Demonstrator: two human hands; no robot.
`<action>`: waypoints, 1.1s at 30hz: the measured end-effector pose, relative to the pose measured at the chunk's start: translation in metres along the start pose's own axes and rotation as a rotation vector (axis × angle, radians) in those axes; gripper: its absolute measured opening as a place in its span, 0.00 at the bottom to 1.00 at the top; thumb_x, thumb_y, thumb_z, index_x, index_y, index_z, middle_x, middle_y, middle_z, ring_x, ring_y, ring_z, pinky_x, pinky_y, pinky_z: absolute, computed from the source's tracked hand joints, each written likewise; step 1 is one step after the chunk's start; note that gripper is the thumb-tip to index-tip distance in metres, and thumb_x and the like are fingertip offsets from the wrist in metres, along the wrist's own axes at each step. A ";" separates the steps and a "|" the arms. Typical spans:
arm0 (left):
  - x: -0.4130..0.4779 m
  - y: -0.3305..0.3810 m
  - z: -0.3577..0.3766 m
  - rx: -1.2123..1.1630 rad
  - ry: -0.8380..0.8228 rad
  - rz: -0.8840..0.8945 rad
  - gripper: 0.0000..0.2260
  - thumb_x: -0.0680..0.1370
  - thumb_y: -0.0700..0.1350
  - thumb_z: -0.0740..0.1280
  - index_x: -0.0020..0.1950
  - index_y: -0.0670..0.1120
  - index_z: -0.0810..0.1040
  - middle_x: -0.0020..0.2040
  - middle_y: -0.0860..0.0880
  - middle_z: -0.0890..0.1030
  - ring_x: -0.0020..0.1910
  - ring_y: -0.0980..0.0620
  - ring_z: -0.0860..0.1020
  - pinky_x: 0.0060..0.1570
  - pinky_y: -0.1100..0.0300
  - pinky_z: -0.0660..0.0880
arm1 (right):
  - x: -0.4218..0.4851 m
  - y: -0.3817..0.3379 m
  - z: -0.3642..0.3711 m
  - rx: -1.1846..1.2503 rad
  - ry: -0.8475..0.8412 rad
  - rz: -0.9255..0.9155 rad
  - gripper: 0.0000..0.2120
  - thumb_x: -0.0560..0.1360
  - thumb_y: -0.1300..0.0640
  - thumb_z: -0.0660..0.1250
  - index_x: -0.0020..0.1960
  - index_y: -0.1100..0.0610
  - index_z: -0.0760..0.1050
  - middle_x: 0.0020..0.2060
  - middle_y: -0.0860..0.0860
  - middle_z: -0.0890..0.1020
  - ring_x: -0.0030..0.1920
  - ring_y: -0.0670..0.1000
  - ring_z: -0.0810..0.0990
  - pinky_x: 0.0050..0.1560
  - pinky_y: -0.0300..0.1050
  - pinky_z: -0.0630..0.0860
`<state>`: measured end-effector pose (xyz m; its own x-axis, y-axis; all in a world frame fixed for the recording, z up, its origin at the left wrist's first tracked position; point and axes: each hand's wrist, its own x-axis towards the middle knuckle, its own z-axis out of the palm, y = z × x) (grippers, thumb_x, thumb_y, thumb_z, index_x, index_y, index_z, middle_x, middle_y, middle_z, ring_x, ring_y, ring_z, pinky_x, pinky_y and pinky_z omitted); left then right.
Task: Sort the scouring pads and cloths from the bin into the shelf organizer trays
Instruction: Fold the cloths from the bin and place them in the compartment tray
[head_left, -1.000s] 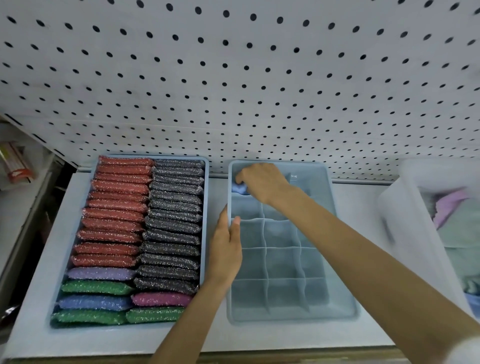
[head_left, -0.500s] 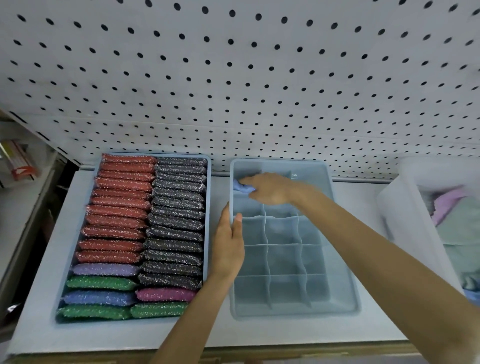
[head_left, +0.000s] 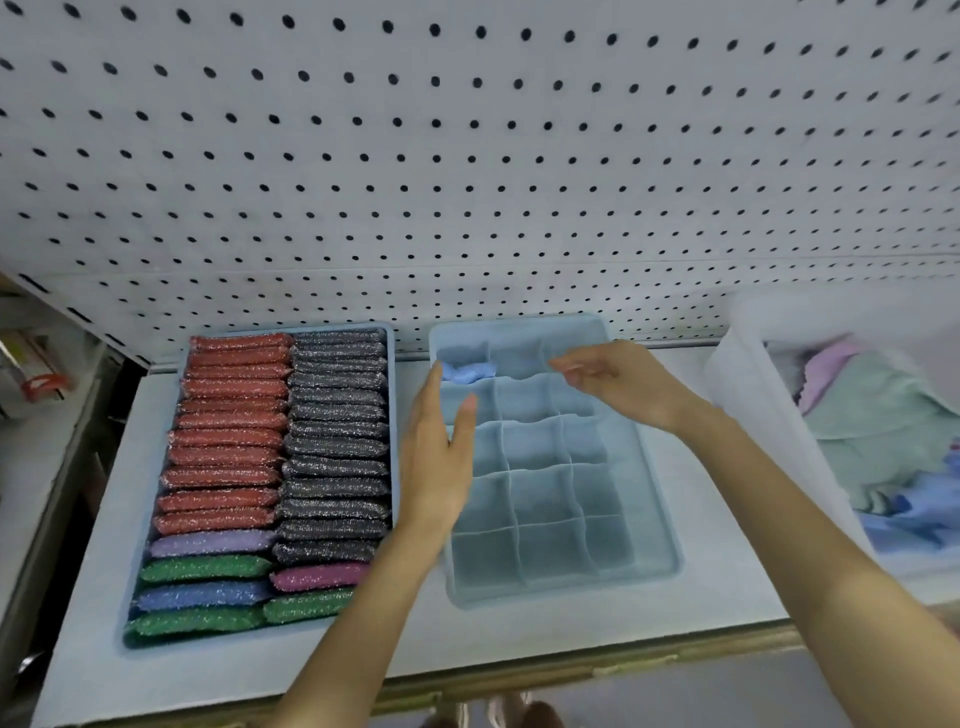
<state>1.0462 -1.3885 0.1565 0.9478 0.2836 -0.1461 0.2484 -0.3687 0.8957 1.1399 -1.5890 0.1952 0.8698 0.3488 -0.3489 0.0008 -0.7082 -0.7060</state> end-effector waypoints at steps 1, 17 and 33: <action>0.001 0.007 -0.001 0.053 -0.005 0.056 0.24 0.82 0.48 0.59 0.77 0.45 0.60 0.76 0.51 0.62 0.74 0.58 0.59 0.63 0.80 0.49 | -0.012 0.006 -0.005 0.009 0.039 -0.009 0.13 0.79 0.62 0.64 0.61 0.53 0.79 0.54 0.41 0.79 0.55 0.42 0.78 0.61 0.33 0.71; -0.116 0.123 0.219 0.045 -0.395 0.353 0.23 0.82 0.51 0.60 0.76 0.50 0.62 0.78 0.51 0.58 0.77 0.56 0.54 0.68 0.71 0.48 | -0.216 0.208 -0.148 0.034 0.420 0.225 0.12 0.77 0.60 0.68 0.59 0.50 0.77 0.54 0.46 0.78 0.56 0.45 0.76 0.56 0.37 0.71; -0.156 0.135 0.307 0.191 -0.006 0.072 0.32 0.77 0.59 0.51 0.79 0.50 0.49 0.74 0.65 0.45 0.71 0.71 0.46 0.64 0.81 0.41 | -0.172 0.323 -0.204 -0.172 -0.281 -0.077 0.09 0.72 0.56 0.73 0.50 0.58 0.83 0.44 0.49 0.84 0.49 0.49 0.81 0.50 0.43 0.76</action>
<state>0.9934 -1.7536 0.1710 0.9654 0.2455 -0.0879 0.2132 -0.5489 0.8082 1.0910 -2.0035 0.1530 0.6942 0.5439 -0.4715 0.1652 -0.7580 -0.6310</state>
